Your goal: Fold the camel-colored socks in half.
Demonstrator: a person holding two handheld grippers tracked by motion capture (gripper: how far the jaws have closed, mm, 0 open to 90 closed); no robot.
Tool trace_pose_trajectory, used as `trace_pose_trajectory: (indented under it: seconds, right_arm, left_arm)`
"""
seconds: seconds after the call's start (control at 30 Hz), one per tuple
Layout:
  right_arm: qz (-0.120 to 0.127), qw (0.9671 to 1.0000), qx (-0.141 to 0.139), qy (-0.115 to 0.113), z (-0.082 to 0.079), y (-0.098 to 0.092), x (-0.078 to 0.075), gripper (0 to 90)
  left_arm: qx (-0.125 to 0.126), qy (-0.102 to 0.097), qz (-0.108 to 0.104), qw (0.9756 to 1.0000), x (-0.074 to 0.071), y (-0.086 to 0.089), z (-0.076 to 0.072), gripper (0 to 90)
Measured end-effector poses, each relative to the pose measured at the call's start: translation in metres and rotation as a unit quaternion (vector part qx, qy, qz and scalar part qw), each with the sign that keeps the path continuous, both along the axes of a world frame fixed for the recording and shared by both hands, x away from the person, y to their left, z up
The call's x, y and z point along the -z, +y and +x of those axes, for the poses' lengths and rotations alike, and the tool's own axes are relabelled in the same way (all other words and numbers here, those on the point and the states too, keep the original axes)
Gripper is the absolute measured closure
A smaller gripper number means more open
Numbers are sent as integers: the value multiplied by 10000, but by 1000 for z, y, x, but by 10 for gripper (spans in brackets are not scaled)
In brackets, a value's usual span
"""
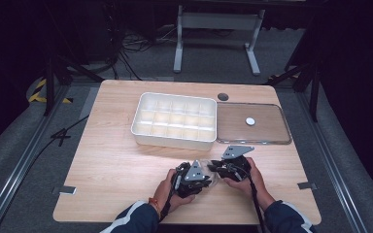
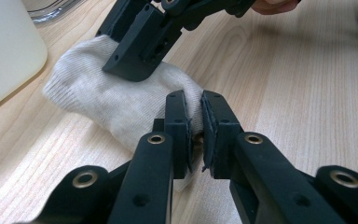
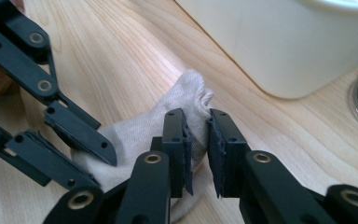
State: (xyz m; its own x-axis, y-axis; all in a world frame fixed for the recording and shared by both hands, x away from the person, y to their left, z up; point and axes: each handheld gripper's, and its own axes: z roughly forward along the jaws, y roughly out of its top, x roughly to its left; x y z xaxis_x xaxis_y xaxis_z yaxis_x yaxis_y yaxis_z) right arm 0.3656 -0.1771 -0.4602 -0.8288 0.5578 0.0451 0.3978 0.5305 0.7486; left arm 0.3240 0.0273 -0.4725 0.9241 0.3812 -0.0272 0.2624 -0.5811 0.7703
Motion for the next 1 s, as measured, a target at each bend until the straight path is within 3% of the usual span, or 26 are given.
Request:
trace_pose_trajectory:
  seconds: [0.13, 0.4, 0.57, 0.8, 0.9, 1.0]
  right_arm:
    - [58, 9999, 23, 122, 0, -5, 4, 801]
    - [39, 9999, 22, 159, -1, -9, 8, 809]
    - [-10, 9999, 8, 106, -2, -9, 8, 810]
    - [-88, 10000, -7, 0, -4, -7, 7, 811]
    - [-112, 9999, -40, -45, -5, -6, 8, 813]
    - [-132, 9999, -48, -48, -6, -4, 7, 813]
  left_arm:
    - [3, -51, 12, 10000, 0, -1, -1, 807]
    - [124, -103, 183, 9997, -6, 3, -9, 802]
    - [98, -4, 90, 9999, -15, 14, -8, 788]
    - [-251, -16, -401, 9989, -25, 28, 1, 755]
    - [-213, 25, -429, 9989, -20, 22, 3, 726]
    - [-88, -73, -429, 9990, -13, 10, 0, 707]
